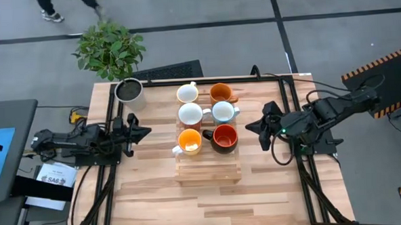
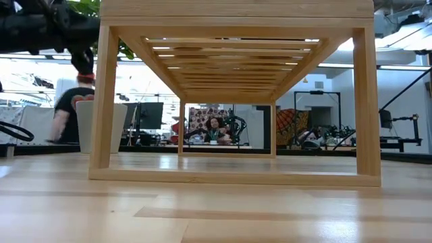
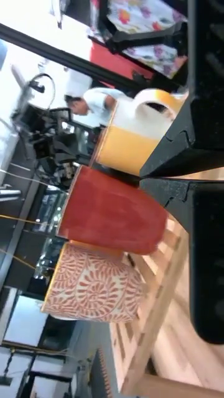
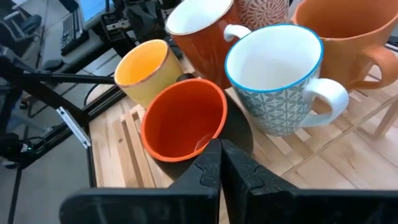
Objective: Place coffee mugs
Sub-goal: Return to Home Position
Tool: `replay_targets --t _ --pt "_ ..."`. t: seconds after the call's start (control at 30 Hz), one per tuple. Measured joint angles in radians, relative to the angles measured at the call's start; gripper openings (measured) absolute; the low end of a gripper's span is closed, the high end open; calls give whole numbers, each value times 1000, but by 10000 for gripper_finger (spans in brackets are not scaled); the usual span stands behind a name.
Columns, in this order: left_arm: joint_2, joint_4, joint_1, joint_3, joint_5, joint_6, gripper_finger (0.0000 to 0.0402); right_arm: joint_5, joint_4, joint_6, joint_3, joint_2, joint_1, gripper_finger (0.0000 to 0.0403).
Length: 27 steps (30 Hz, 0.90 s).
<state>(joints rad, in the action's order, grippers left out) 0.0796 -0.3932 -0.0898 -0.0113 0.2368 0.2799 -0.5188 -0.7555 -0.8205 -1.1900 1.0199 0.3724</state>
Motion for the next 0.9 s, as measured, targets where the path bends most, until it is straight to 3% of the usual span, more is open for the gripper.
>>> replay_targets --t 0.17,0.53,0.9 --pt "-80 114 0 -1 -4 21 0 0 -6 -1 0 0 21 23" --pt "-74 143 0 0 4 24 0 -1 -11 76 1 -16 46 17" --pt "-74 194 0 0 -61 -48 0 2 -54 96 1 -66 31 25"
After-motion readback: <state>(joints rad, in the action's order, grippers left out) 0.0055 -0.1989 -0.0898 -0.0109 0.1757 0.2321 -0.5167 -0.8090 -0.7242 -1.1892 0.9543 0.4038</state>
